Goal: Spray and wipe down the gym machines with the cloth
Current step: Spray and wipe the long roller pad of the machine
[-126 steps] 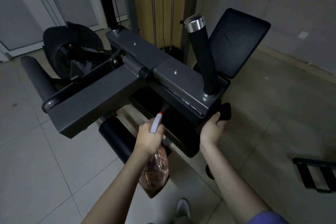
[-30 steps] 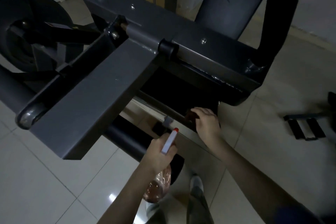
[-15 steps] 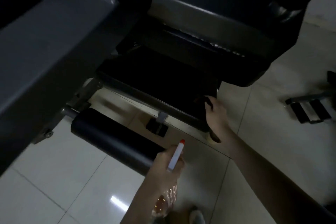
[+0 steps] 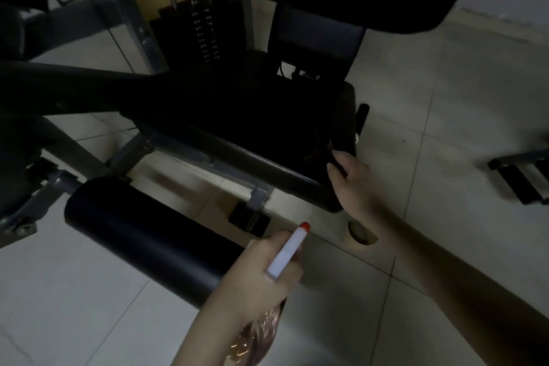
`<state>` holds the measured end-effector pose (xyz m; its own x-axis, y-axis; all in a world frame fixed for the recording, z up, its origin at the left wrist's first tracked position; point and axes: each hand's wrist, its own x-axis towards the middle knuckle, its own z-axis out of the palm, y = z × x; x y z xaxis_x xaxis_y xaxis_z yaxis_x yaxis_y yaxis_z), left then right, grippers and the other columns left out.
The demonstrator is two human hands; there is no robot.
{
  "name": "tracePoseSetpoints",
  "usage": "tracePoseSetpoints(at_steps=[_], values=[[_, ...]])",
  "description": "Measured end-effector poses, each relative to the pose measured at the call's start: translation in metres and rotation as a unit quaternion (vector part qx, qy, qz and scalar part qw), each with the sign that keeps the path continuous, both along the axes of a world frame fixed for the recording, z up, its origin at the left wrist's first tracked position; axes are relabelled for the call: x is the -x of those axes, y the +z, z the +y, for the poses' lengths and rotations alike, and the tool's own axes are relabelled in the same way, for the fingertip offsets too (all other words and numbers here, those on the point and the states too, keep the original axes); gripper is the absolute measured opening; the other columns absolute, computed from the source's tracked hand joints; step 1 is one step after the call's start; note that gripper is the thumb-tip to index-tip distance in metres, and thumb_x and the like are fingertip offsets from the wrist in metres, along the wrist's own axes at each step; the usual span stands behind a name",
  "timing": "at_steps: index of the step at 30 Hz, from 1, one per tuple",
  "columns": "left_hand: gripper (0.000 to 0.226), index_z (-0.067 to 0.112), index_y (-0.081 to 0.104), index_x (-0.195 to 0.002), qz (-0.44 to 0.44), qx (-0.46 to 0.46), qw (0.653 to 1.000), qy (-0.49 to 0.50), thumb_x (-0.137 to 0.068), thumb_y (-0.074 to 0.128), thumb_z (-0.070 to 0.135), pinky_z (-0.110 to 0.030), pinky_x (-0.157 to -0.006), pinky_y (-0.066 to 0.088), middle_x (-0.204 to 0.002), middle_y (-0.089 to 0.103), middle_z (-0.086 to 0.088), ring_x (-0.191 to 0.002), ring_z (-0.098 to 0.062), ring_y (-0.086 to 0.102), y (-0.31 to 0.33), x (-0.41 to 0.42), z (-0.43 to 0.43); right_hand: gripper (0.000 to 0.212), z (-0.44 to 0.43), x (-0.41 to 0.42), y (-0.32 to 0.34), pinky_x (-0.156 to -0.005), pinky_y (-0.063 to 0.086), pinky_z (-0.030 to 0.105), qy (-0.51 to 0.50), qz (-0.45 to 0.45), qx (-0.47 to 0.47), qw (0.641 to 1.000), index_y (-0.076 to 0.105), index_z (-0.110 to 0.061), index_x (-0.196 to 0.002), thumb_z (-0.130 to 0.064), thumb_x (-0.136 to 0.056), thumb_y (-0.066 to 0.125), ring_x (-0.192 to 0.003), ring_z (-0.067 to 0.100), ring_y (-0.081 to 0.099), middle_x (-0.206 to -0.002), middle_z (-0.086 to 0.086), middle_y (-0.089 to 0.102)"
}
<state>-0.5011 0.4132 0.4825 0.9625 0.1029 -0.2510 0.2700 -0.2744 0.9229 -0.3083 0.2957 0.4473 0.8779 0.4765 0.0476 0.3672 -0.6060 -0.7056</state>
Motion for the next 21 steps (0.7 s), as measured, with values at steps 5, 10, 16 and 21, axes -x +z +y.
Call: tracePoseSetpoints(at_steps=[5,10,16,21], values=[[0.022,0.027,0.065,-0.073,-0.023,-0.062,0.997,-0.033,-0.077,0.050,0.042,-0.035,-0.069,0.054,-0.076,0.065,-0.002,-0.071,-0.018,0.065,-0.006,-0.016,0.013,0.016,-0.004,0.004,-0.007,-0.049,0.045,0.024,-0.010,-0.033,-0.044,0.998,0.059,-0.011,-0.094,-0.021,-0.095,0.047,-0.059,0.014,0.057,-0.071,0.004,0.059],[0.019,0.026,0.061,-0.068,-0.064,-0.097,0.992,-0.050,-0.085,0.053,0.021,-0.019,-0.052,0.037,-0.057,0.055,0.007,-0.051,-0.004,0.051,-0.010,-0.024,0.020,0.018,-0.012,0.006,-0.013,-0.052,0.047,0.038,-0.015,-0.052,-0.117,0.992,0.060,-0.003,-0.087,-0.016,-0.092,0.048,-0.062,0.029,0.059,-0.072,0.018,0.061],[0.029,0.014,0.063,-0.088,-0.102,-0.120,0.986,-0.052,-0.076,0.057,0.040,-0.018,-0.054,0.039,-0.064,0.061,0.002,-0.051,-0.011,0.049,-0.029,-0.034,0.027,0.028,-0.012,0.006,-0.026,-0.050,0.033,0.033,-0.031,-0.110,-0.199,0.973,0.052,0.006,-0.073,-0.020,-0.082,0.047,-0.053,0.020,0.045,-0.060,0.022,0.047],[0.015,0.010,0.066,-0.087,-0.169,-0.201,0.965,-0.013,-0.084,0.059,0.023,-0.018,-0.062,0.041,-0.083,0.066,-0.003,-0.078,-0.016,0.059,-0.047,-0.040,0.027,0.031,-0.014,0.007,-0.030,-0.054,0.031,0.032,-0.020,-0.199,-0.221,0.954,0.053,0.004,-0.070,-0.025,-0.076,0.045,-0.057,0.022,0.043,-0.060,0.021,0.048]])
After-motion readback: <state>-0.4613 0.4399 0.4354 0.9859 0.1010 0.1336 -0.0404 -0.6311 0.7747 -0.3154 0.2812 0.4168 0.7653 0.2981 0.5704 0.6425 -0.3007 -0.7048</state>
